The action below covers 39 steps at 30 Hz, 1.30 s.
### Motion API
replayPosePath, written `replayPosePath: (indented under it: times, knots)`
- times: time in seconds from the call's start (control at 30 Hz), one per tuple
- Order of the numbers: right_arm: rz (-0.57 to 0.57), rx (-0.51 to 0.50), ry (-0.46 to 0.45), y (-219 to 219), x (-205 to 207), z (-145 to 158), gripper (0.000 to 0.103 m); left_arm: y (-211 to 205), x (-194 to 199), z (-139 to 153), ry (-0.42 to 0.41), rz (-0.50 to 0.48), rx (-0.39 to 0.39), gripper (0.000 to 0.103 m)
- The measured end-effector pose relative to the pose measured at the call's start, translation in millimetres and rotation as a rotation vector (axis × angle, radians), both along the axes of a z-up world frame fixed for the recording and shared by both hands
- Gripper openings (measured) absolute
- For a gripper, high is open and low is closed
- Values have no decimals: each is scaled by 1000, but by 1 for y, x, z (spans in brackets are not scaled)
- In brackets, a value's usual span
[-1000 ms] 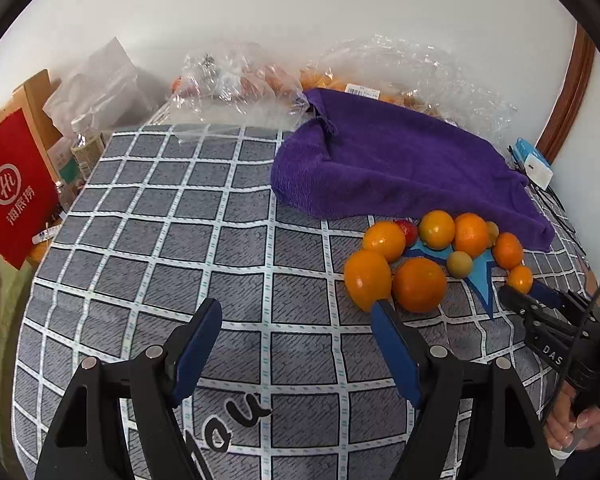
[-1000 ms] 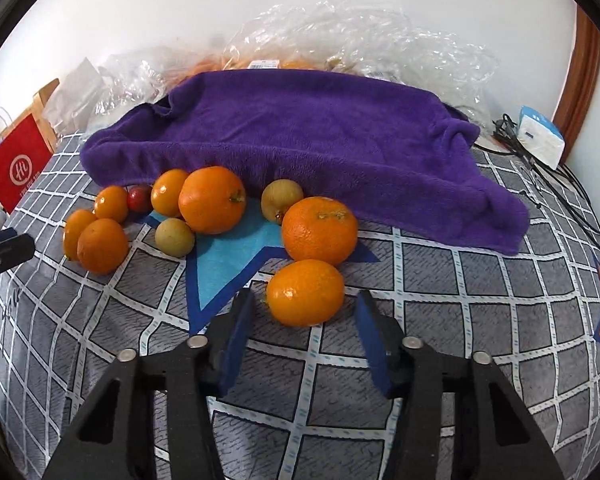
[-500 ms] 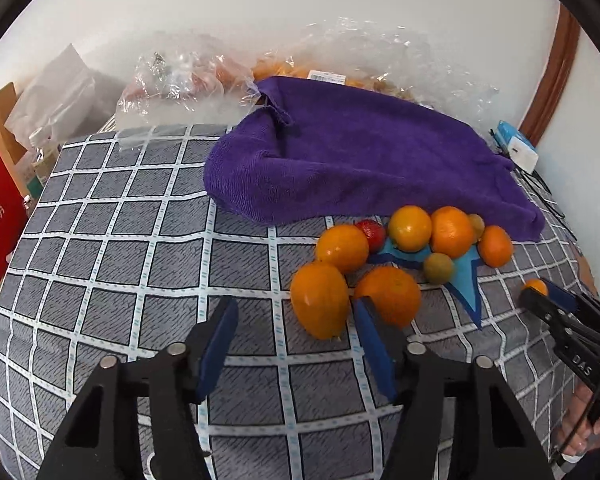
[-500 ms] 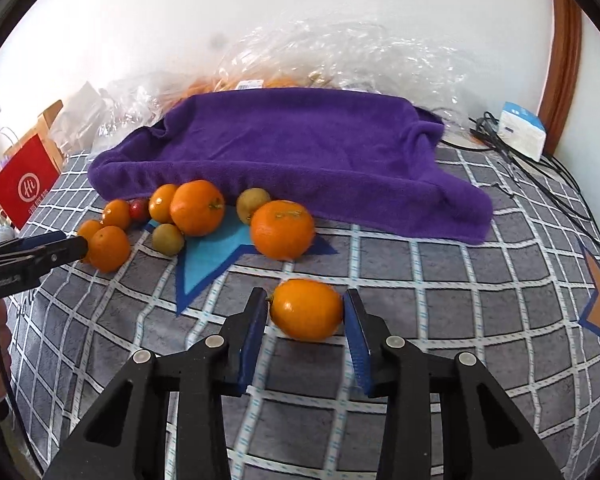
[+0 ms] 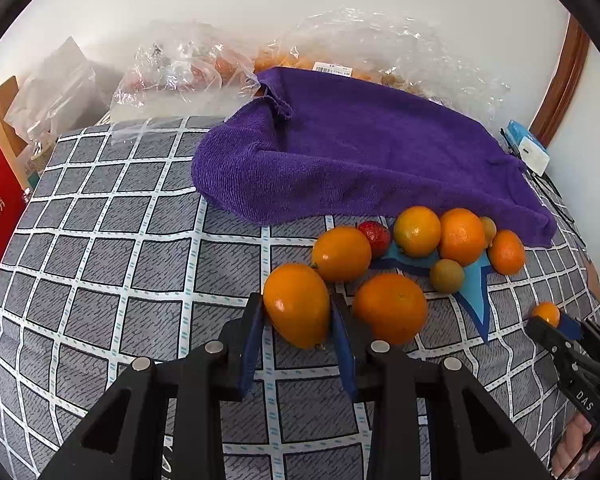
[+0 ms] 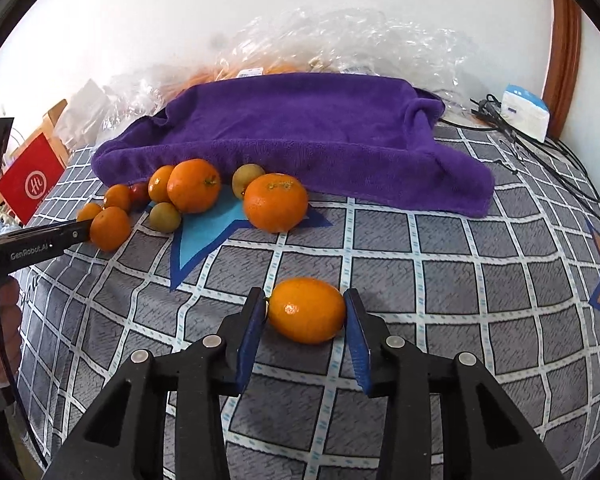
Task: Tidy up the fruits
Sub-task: 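Close the left tool on a small orange while the right tool grasps another small orange, then carry the small orange in the left tool onto the purple towel while the right tool carries its own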
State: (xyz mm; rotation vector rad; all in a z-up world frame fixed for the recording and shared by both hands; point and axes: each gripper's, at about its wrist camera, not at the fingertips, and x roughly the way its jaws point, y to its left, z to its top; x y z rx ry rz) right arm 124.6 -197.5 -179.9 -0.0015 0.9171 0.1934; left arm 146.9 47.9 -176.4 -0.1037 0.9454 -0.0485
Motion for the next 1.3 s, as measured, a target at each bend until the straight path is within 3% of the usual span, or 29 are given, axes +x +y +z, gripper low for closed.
replayPosePath:
  times: [0.47,0.77,1.3]
  knots:
    - [-32,6,-41,-4,-15,14,39,8,-29,21,-30,25,-25,31]
    - [-71,-9,-78,-16,-20,42,39,2,-42,52,-86,15,-44,31]
    - [-120,-18,-155,-30,20,108,39,-20,-8,122,-180,-6,-42,31]
